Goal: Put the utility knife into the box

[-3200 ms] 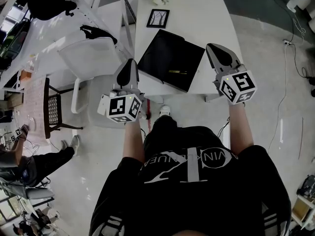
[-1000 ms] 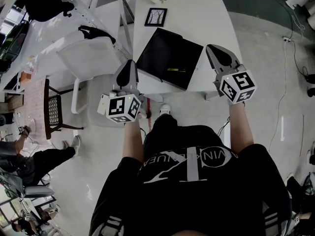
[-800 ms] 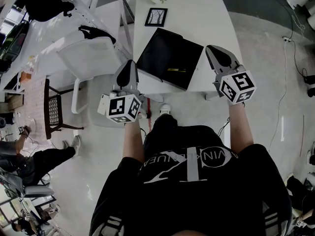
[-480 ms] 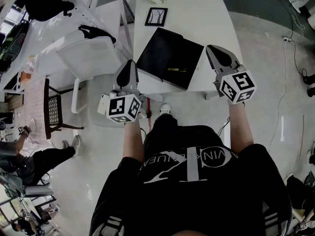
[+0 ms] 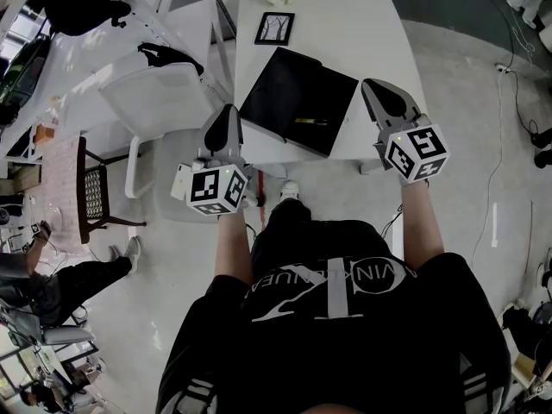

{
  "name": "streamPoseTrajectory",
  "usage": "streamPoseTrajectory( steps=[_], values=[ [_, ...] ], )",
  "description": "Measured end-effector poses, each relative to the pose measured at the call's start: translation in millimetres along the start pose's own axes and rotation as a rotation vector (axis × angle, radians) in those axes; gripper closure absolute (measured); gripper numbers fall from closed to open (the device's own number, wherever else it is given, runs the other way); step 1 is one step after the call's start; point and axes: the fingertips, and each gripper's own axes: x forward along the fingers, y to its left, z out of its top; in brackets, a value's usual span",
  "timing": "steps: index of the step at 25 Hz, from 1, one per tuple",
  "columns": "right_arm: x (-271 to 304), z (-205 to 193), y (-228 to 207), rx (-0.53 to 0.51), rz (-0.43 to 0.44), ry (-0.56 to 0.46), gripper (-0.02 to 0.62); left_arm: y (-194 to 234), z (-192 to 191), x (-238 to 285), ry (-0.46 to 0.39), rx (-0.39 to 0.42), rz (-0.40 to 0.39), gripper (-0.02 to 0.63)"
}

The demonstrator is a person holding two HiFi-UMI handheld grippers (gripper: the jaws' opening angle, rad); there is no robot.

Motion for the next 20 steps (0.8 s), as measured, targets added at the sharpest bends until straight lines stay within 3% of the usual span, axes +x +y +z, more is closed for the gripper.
streamPoseTrajectory(
  steps=[20],
  values=[
    [-4.7, 3.0, -7.1, 0.001, -0.036, -0.012, 0.580, -3.4, 0.3, 0.9, 0.006, -0.004, -0.011, 0.589]
  ],
)
